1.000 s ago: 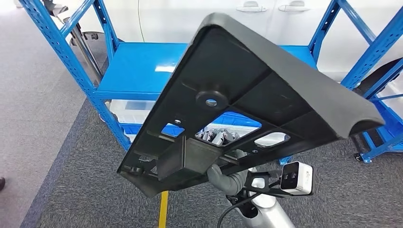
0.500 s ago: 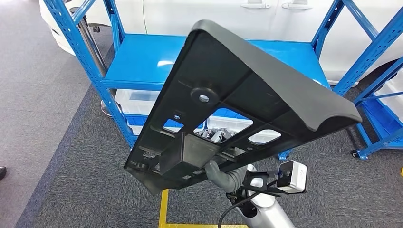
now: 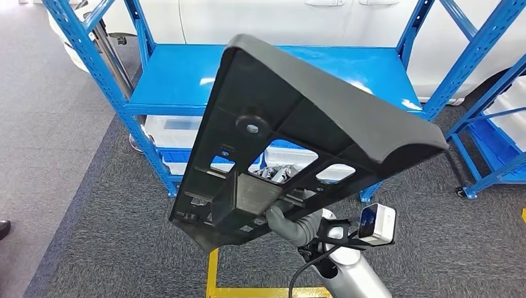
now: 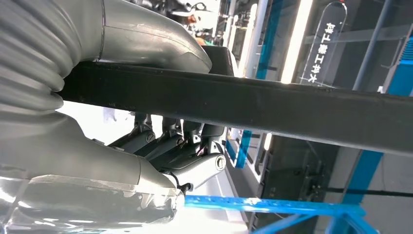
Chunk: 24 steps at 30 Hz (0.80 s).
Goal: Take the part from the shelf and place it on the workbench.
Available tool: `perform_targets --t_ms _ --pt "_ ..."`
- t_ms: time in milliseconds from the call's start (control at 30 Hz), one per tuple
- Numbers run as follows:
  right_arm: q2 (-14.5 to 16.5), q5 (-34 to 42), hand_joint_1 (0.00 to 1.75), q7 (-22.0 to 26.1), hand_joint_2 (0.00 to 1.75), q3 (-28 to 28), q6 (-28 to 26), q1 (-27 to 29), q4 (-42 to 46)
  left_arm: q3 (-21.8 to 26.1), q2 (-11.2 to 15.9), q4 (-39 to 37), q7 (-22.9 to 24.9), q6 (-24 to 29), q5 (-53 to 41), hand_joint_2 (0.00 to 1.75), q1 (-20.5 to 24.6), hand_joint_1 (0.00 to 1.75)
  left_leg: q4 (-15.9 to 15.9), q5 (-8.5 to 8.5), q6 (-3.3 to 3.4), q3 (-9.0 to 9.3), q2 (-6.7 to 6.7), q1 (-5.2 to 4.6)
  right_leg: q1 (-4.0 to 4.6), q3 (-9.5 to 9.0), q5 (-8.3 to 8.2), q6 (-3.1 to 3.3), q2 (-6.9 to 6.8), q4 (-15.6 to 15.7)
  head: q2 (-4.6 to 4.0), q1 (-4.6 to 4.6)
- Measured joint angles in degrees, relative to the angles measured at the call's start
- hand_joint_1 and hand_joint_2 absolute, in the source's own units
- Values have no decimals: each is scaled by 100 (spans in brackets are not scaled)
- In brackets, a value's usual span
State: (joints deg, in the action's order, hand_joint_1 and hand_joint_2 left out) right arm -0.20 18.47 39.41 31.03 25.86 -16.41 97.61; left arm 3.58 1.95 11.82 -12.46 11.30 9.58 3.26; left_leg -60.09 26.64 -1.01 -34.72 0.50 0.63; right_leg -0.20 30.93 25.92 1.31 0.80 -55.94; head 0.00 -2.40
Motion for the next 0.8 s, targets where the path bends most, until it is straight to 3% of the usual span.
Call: perform_targets --t_ms 100,133,167,233,267,333,367,433,500,567,600,633,667,700,733,800 --pt "-21 -203 136 32 175 -47 73 118 0 -28 -14 -2 64 69 -54 175 -11 0 -1105 557 -44 -469 -6 14 5 35 -31 31 72 2 0 0" --pt "-31 -261 136 33 175 -74 99 175 1 -38 -16 -3 78 89 -64 175 -18 0 -1331 612 -55 -557 -7 16 7 43 -34 31 107 -6 0 0" --pt "-38 -308 136 34 175 -101 118 224 1 -46 -18 -4 87 105 -68 175 -27 0 -1314 543 -60 -527 -11 18 7 48 -34 27 152 -20 0 0" --pt "-43 -372 136 36 175 -148 137 280 5 -53 -20 -5 98 132 -76 175 -36 0 -666 181 -50 -175 -114 37 1 55 -20 3 258 -65 0 0" --pt "-43 -393 136 37 175 -168 142 289 7 -55 -19 -9 103 140 -79 175 -39 0 -263 46 -36 38 -266 53 6 74 -6 -20 313 -99 0 1" --pt "-42 -445 136 39 175 -208 148 309 20 -58 -19 -18 120 155 -88 175 -49 0 200 -51 -4 267 -505 72 1 138 1 -84 427 -159 0 1" --pt "-42 -479 136 39 175 -230 154 331 36 -60 -19 -21 142 166 -92 175 -52 0 229 -23 17 278 -534 67 -9 173 -11 -122 486 -170 0 1" --pt "-41 -542 136 40 175 -290 179 386 100 -63 -25 -22 213 213 -108 175 -55 0 250 -48 76 272 -398 71 -26 218 -26 -196 561 -185 0 1" --pt "-40 -579 136 45 175 -358 195 411 182 -69 -33 -22 263 273 -141 175 -55 0 286 -76 151 280 -240 89 -11 355 134 -248 359 -444 0 1" --pt "-28 -607 136 50 175 -415 189 404 228 -82 -32 -22 229 313 -198 175 -61 0 296 -79 192 275 -83 77 -14 717 508 -280 59 -1179 0 2" --pt "-20 -621 136 50 175 -448 189 400 242 -87 -26 -22 201 323 -222 175 -62 0 295 -76 200 270 -5 68 -25 920 669 -292 -8 -1586 0 2" --pt "-8 -635 136 50 175 -488 194 401 262 -91 -17 -22 176 328 -239 175 -57 0 294 -73 202 268 73 62 -35 1051 731 -299 -38 -1845 0 2" --pt "8 -640 136 50 175 -531 199 402 301 -91 -4 -22 165 327 -249 175 -46 0 294 -70 200 269 146 59 -42 1066 679 -300 -55 -1877 0 2" --pt "27 -638 136 50 175 -571 202 402 355 -91 11 -22 162 325 -250 175 -29 0 293 -66 196 276 212 56 -46 955 525 -292 -80 -1663 0 2" --pt "52 -630 136 50 175 -608 202 402 430 -91 27 -22 158 321 -248 175 -10 0 293 -60 187 288 274 53 -44 734 314 -272 -145 -1249 0 2" --pt "100 -596 136 51 175 -666 196 399 602 -91 62 -22 129 314 -241 175 13 0 292 -41 149 317 378 31 4 314 40 -205 -360 -438 0 2"
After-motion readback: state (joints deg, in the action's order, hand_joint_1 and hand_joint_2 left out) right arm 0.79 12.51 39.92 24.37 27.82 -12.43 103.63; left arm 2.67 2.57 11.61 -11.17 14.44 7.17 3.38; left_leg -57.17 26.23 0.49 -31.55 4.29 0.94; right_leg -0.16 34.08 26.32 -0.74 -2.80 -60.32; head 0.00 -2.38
